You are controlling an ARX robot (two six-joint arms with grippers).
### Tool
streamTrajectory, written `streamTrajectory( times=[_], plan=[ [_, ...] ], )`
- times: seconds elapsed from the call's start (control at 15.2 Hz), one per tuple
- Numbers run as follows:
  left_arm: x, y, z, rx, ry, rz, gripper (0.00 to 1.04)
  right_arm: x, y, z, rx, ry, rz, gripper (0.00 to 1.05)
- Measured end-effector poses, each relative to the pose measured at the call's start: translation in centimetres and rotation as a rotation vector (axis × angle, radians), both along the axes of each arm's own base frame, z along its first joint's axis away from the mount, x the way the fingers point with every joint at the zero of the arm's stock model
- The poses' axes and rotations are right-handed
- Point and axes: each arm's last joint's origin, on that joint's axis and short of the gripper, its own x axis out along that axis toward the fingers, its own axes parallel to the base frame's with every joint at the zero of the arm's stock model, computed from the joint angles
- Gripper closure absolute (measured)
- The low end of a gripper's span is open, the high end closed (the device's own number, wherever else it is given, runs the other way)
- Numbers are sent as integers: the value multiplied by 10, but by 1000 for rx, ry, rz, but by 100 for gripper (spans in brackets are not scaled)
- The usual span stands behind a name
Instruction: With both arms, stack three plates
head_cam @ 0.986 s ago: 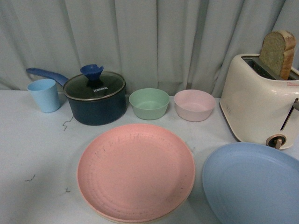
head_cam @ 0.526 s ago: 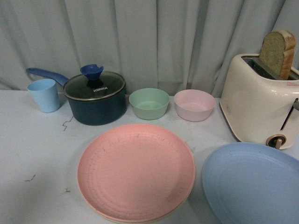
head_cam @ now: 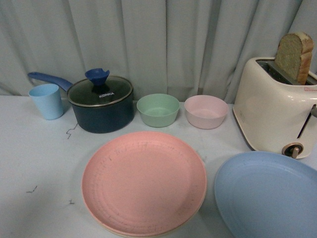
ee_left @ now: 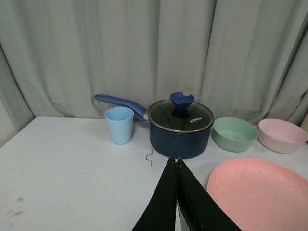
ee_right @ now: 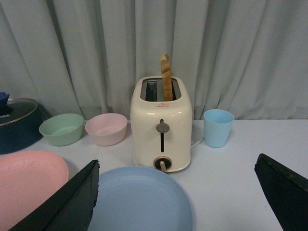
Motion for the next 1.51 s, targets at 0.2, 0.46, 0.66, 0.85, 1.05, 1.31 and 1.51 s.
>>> streamTrajectory(
  times=[0.2, 0.46, 0.66, 0.85, 1.05, 1.31, 1.51],
  plan=[
    [-4, 0, 0, 0, 1, 0, 103, 0, 0, 0, 0, 0, 0, 6],
    [-9, 0, -1, 0, 2, 0, 103, 0, 0, 0, 0, 0, 0, 6],
    [-18, 0, -7, 1, 60, -4, 103, 0, 0, 0, 0, 0, 0, 6],
    [-22, 0, -4, 1, 17, 0, 103, 0, 0, 0, 0, 0, 0, 6],
    [-22, 0, -4, 2, 13, 0, 77, 0, 0, 0, 0, 0, 0, 6],
    [-22, 0, -4, 2, 12, -1, 27, 12, -11, 1, -33, 45, 261, 6],
    [-22, 0, -4, 3, 13, 0, 7, 38, -19, 16, -52, -33, 391, 6]
  ],
)
